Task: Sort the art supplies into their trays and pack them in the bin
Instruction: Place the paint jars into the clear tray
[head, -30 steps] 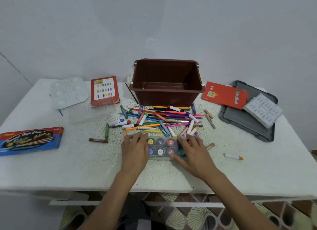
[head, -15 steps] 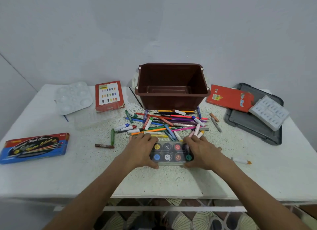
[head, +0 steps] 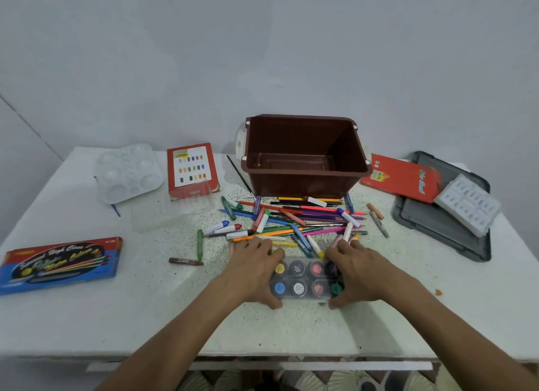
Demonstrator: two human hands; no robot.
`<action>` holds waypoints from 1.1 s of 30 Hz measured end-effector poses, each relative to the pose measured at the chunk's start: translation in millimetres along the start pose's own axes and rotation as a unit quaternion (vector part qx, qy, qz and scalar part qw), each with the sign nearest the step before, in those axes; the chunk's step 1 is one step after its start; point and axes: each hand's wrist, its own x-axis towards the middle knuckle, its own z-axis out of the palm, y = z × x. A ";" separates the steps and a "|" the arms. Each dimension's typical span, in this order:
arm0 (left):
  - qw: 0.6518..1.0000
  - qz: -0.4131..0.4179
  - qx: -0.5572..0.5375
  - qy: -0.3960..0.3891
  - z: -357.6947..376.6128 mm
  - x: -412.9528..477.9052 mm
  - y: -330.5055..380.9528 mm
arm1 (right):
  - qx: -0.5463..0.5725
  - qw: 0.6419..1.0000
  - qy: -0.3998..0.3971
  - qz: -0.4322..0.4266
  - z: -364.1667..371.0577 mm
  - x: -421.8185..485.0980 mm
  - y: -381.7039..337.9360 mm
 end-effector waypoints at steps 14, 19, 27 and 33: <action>0.998 0.017 -0.037 0.052 -137.6 19.3 -61.3 | 0.053 0.991 0.122 -0.005 -132.2 3.5 31.9; 0.993 0.007 -0.003 0.121 -182.4 50.0 -73.7 | 0.053 0.979 0.195 0.010 -172.5 19.5 60.0; 0.984 -0.033 0.001 0.173 -189.7 126.8 -94.2 | 0.056 0.967 0.241 0.054 -182.8 71.0 99.8; 0.985 -0.046 0.029 0.166 -164.9 171.3 -110.3 | 0.011 0.973 0.224 0.046 -167.6 121.1 118.2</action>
